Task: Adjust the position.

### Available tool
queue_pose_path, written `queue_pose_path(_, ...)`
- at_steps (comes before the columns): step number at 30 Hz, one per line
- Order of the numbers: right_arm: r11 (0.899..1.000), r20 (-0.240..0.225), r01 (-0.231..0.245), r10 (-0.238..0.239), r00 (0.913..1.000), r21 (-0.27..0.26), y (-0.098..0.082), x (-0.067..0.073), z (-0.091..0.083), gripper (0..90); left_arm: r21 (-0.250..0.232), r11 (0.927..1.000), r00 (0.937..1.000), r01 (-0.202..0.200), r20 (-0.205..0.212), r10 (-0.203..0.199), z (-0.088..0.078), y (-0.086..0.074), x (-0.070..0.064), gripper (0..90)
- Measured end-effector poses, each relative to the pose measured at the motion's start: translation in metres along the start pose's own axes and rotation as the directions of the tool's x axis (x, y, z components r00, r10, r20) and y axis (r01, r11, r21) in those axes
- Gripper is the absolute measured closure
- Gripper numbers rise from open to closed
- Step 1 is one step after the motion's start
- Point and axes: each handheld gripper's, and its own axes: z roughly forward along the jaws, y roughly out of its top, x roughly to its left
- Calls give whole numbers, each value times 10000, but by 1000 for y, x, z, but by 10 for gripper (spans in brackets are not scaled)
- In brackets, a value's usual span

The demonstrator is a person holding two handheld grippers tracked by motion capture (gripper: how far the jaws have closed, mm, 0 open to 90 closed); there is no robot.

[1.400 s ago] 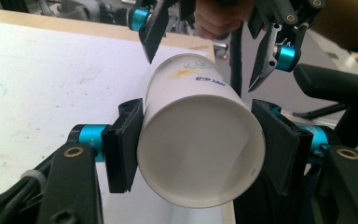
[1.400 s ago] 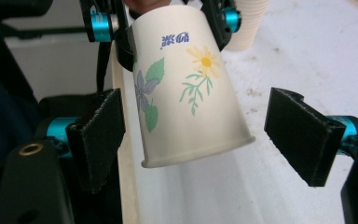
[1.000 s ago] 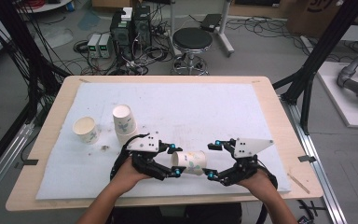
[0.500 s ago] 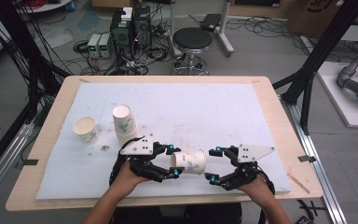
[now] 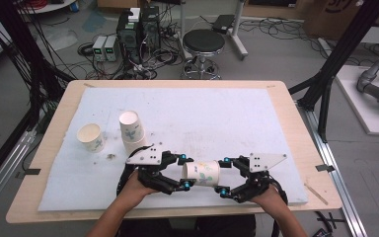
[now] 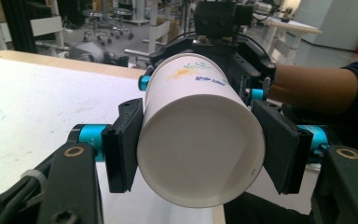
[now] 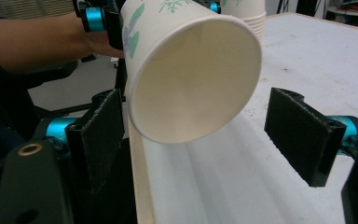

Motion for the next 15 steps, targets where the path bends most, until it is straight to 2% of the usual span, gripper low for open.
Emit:
queue_pose_path(6,9997,-333,-122,115,9994,-202,0,0,3,209,-162,9999,9995,13,314,-8,4,0,0,369)
queue_pose_path(10,9988,-731,-245,213,9971,-435,-2,-2,2,249,-277,9996,9991,81,413,-70,4,-2,1,368)
queue_pose_path(15,9966,-913,-358,290,9954,-736,-2,-4,0,280,-392,9991,9987,140,489,-121,4,-5,2,368)
